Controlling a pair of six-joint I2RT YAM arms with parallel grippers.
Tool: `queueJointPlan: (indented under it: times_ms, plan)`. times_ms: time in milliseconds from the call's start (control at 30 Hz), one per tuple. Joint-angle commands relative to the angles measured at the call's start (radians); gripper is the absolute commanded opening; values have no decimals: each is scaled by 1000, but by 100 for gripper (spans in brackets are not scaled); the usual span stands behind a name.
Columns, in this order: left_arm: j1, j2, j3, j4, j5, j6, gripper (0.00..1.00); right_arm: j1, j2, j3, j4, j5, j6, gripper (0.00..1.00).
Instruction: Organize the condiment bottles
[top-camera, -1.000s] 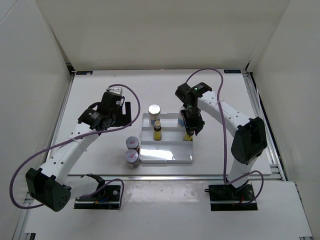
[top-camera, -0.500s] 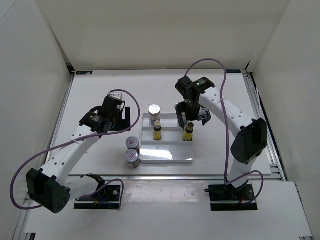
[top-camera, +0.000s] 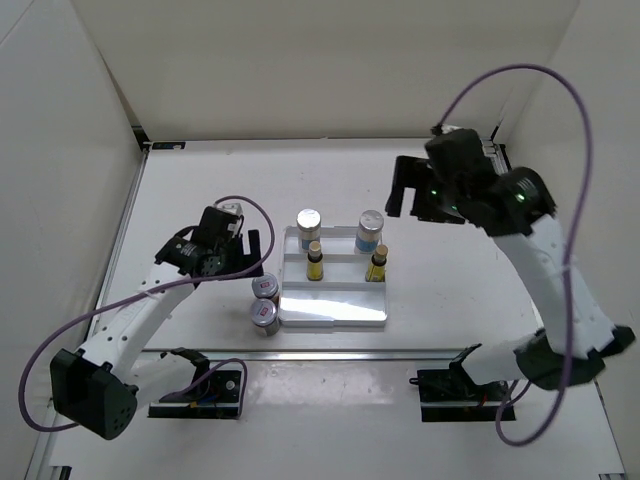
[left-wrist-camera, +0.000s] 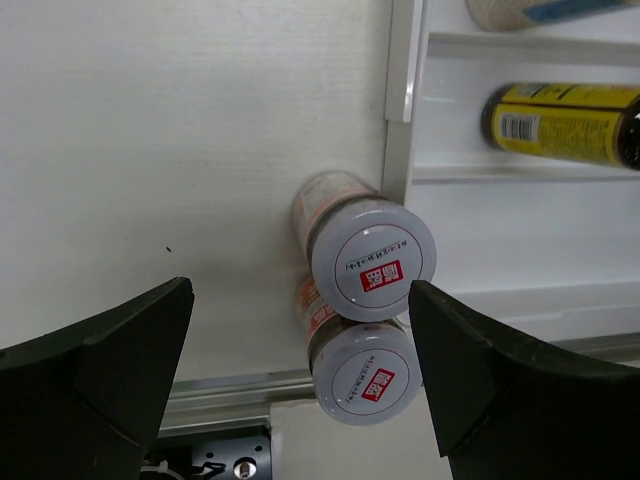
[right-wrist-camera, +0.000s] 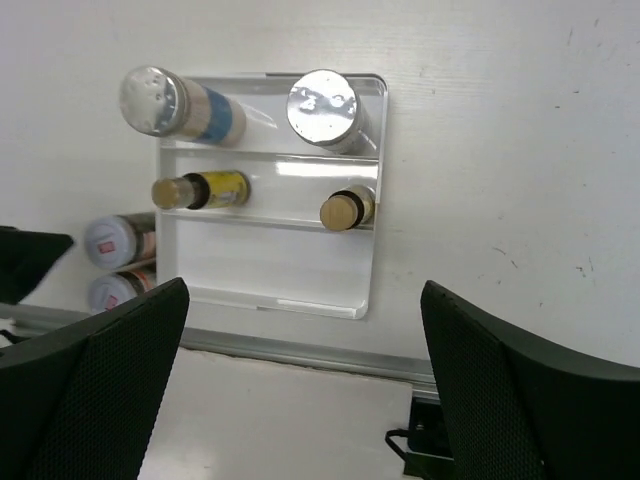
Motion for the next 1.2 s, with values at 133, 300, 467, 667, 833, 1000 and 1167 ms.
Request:
queueJointPlan:
  times_ms: [133, 300, 467, 667, 833, 1000, 1167]
  plan:
    - [4, 26, -3, 9, 98, -13, 100, 3, -172, -173, 75, 42, 12, 100]
    - [-55, 127, 66, 9, 58, -28, 100, 3, -149, -144, 85, 32, -66, 100]
    - [-107, 213, 101, 9, 26, -74, 100, 3, -189, -185, 140, 32, -139, 100]
    - [-166, 244, 89, 0, -12, -168, 99, 3, -239, -251, 183, 22, -228, 100]
    - [-179, 257, 52, 0, -34, -212, 94, 3, -249, -269, 183, 31, -287, 100]
    - [-179, 271, 43, 0, -34, -212, 82, 3, -258, -289, 193, 28, -287, 100]
    - [-179, 262, 21, 0, -55, -223, 72, 3, -258, -289, 193, 28, -252, 100]
